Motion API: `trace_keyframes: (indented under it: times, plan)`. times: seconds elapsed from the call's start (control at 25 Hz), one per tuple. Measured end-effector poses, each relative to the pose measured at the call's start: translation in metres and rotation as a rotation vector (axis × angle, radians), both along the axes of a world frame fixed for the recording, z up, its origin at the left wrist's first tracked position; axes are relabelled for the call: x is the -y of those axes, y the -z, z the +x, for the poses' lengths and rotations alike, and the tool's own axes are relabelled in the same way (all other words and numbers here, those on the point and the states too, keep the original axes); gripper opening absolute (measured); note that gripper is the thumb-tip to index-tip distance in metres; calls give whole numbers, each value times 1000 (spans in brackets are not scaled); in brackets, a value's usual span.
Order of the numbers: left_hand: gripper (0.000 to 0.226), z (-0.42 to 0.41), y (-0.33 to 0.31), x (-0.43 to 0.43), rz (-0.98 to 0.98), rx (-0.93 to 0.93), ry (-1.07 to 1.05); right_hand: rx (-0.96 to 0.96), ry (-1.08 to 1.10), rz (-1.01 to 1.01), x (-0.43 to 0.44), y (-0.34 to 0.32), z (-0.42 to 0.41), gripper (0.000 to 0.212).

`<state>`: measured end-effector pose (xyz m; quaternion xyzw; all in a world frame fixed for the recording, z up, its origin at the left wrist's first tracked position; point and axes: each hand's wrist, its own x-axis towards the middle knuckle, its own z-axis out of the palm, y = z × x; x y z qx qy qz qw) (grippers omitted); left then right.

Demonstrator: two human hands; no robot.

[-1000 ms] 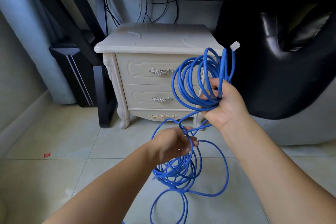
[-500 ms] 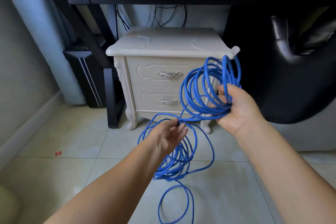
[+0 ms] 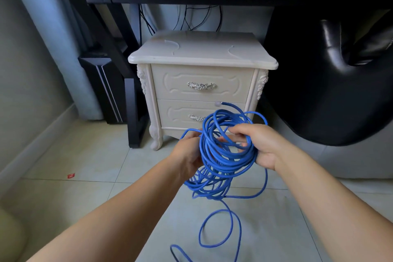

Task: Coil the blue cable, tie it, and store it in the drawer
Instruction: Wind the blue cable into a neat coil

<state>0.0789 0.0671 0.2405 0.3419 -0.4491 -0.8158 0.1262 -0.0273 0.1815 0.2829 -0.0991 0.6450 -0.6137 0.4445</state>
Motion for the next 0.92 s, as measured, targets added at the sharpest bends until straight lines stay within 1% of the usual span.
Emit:
trace_keyframes:
  times: [0.16, 0.2, 0.28, 0.4, 0.48, 0.52, 0.6, 0.64, 0.68, 0.72, 0.8, 0.92]
  plan:
    - [28, 2, -10, -1, -61, -26, 17, 2, -63, -31, -6, -5, 3, 27]
    - [24, 2, -13, -2, -63, -22, 40, 19, -85, -47, -6, -8, 7, 24]
    - [11, 5, -19, -5, -68, -17, 157, 80, -96, -92, -8, -15, 13, 18]
    - [13, 7, -23, -11, -3, -27, 299, 149, -85, -101, -7, -20, 17, 19]
    - [21, 5, -23, -11, 72, -74, 276, 170, -65, -81, -4, -14, 16, 17]
    - [24, 3, -21, -10, 133, -86, 224, 172, -18, -73, -2, -9, 12, 17]
    - [30, -3, -14, -6, 277, -85, 71, 169, 148, -101, 1, 2, 3, 26]
    - [33, -5, -9, -3, 336, -45, -21, 154, 241, -126, 2, 6, 0, 29]
    - [31, -6, -7, -1, 374, -2, -97, 131, 328, -159, 4, 10, -2, 29]
    - [25, -5, -4, 1, 376, 32, -124, 106, 403, -194, 4, 12, -3, 28]
    - [17, -3, -1, 1, 331, 67, -106, 53, 516, -247, 6, 12, -4, 25]
    - [16, 3, -6, 1, 273, 52, -68, -18, 663, -293, 3, 4, -5, 16]
